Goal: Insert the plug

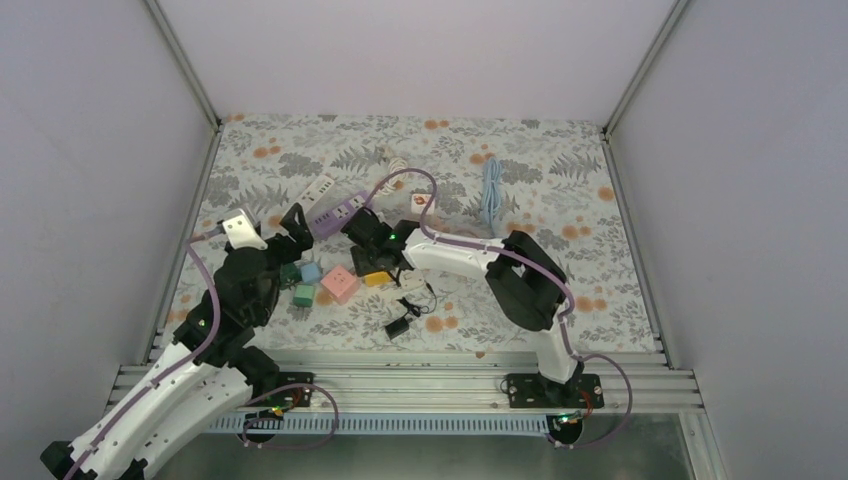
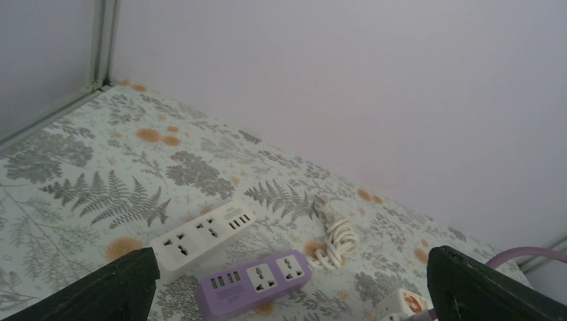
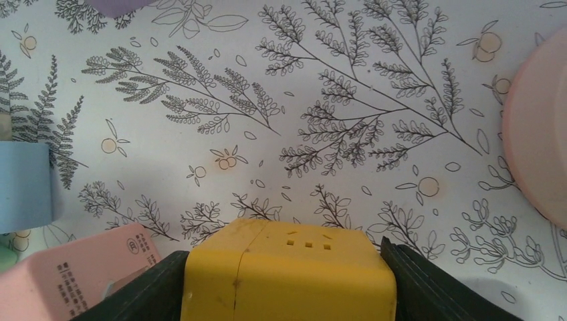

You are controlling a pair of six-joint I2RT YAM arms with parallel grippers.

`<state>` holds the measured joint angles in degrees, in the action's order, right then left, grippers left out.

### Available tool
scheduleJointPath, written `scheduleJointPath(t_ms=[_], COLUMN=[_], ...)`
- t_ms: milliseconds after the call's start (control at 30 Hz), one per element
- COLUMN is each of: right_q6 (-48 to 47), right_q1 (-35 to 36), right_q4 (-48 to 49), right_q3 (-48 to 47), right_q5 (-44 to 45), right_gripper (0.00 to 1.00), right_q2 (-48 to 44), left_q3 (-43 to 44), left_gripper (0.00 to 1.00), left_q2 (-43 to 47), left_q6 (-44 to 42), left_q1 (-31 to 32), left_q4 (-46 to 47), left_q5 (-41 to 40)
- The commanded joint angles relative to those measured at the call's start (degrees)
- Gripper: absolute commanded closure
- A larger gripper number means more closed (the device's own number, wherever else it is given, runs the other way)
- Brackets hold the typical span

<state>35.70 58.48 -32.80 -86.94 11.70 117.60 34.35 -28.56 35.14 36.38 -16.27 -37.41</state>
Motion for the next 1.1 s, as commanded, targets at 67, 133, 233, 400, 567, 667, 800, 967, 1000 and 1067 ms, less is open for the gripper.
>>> scheduleJointPath(t_ms=[67,133,233,400,567,667,800,967,1000,1067], right_q6=[1.92,1.88,2.71,6.87,15.84,19.95,24.12,33.5,34.77,36.39], right_q1=[0.26,-0.37,-2.77,-10.45,-17.19,-19.81,-23.25,-28.82,-29.24,-29.83], right_q4=[5.61,8.86,14.83,21.27,28.97,32.54,34.6,42.12,43.15,43.52], right_q3=[3.74,5.96,10.1,16.0,21.41,23.51,24.47,27.83,28.21,28.32], right_q5=[3.11,2.45,-1.48,-12.14,-25.13,-30.92,-39.2,-53.53,-55.13,-57.44], right_gripper=[0.43,0.45,0.45,0.45,0.45,0.44,0.43,0.44,0.44,0.44], right_q2=[-7.32,-11.03,-17.25,-28.15,-37.19,-42.11,-45.81,-49.58,-50.37,-51.38], left_q3=[-0.78,-1.33,-1.89,-2.38,-2.44,-1.29,2.26,7.41,8.21,9.21], left_gripper=[0.0,0.0,0.0,0.0,0.01,0.01,0.03,0.04,0.04,0.05], left_q2=[0.16,-0.21,-1.25,-6.38,-10.25,-13.68,-19.61,-26.24,-27.44,-29.21], left_q6=[0.14,-0.05,-0.73,-5.55,-13.05,-18.16,-24.68,-31.29,-32.62,-34.89], left_q1=[-0.26,-0.26,-0.32,-0.35,-0.35,-0.35,-0.65,-1.34,-1.39,-1.4], left_q4=[4.04,5.57,7.55,15.33,25.23,29.36,32.21,35.01,35.86,38.08], left_q5=[5.04,6.41,9.08,21.55,36.98,45.63,54.44,61.37,63.31,67.39])
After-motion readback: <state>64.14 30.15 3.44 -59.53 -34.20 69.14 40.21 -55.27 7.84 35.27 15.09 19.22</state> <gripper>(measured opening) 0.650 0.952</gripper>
